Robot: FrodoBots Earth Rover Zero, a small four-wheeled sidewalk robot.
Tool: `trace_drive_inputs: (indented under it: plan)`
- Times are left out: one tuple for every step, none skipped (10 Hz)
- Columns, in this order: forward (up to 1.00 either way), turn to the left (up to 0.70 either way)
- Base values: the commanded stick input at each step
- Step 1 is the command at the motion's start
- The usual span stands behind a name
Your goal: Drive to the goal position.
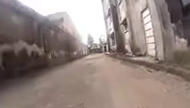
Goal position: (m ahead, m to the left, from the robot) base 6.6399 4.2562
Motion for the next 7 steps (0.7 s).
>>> trace_drive_inputs:
  plan:
    - [0.50,0.00]
    - [0.50,0.00]
    - [0.50,0.00]
    - [0.50,0.00]
    - [0.50,0.00]
    - [0.50,0.00]
    - [0.50,0.00]
